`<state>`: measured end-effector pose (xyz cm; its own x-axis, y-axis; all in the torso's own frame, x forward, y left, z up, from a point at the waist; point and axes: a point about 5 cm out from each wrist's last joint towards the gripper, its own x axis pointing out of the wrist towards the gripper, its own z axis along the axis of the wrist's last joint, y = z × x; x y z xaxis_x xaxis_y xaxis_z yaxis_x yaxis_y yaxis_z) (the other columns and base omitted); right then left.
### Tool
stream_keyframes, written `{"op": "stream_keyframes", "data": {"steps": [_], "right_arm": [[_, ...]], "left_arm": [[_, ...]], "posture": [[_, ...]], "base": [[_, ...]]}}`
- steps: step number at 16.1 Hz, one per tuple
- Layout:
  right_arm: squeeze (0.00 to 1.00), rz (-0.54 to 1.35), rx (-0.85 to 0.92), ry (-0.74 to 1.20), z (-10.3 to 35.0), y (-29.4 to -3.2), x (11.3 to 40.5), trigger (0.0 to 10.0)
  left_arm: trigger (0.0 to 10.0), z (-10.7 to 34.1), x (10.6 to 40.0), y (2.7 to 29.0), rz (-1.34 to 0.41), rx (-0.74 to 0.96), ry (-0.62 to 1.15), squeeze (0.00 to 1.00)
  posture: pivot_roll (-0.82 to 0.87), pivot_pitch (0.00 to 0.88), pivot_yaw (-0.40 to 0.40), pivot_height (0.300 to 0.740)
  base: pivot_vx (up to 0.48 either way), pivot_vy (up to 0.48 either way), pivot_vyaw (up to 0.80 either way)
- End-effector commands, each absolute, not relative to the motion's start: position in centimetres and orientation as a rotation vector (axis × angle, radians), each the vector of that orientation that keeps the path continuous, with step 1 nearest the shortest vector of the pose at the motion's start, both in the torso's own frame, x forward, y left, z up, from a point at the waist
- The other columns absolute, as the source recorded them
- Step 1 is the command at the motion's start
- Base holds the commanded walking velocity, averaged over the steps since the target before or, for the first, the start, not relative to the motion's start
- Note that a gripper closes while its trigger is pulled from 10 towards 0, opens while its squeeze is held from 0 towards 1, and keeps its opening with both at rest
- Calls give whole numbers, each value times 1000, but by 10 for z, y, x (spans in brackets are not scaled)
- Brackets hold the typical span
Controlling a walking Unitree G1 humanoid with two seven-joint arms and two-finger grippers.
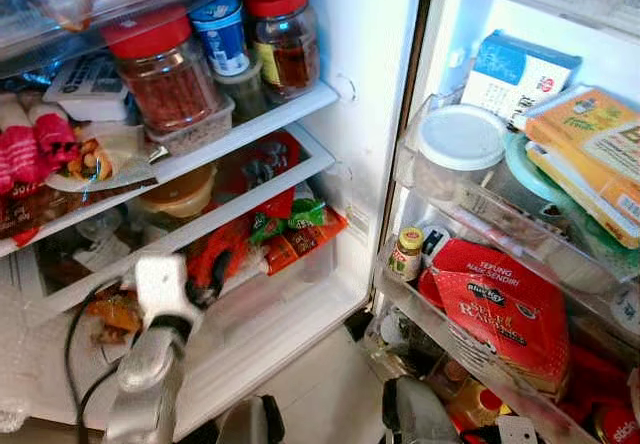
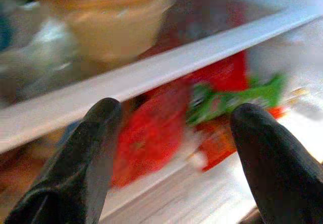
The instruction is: Restocking fridge
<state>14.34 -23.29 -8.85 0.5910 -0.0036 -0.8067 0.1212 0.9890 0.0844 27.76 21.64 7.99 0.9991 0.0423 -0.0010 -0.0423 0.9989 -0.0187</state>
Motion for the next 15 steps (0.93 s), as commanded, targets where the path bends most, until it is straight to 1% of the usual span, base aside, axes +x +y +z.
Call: {"op": "stream_keyframes", "data": {"steps": [1,2,4,7,11,15], "right_arm": [[0,-88,146,946,-90,-233,142,10000],[0,-86,145,947,-90,-232,142,10000],[0,-83,146,947,-89,-232,143,10000],[0,-89,140,946,-89,-235,142,10000],[0,-93,134,952,-89,-238,140,10000],[0,-102,140,960,-91,-234,137,10000]], "left_arm": [[10000,76,272,223,76,18,14,0],[10000,74,271,223,77,17,20,0],[10000,61,267,223,100,-11,69,0],[10000,45,261,223,132,-20,109,0],[10000,42,257,224,155,-25,120,0],[10000,29,255,228,171,-17,160,0]], "posture": [[-134,86,61,616],[-134,86,61,616],[-134,81,53,616],[-139,107,39,616],[-134,125,28,616],[-131,94,46,616]], "base": [[0,0,0],[0,0,0],[-259,0,0],[-279,0,0],[-327,0,0],[-334,0,0]]}}
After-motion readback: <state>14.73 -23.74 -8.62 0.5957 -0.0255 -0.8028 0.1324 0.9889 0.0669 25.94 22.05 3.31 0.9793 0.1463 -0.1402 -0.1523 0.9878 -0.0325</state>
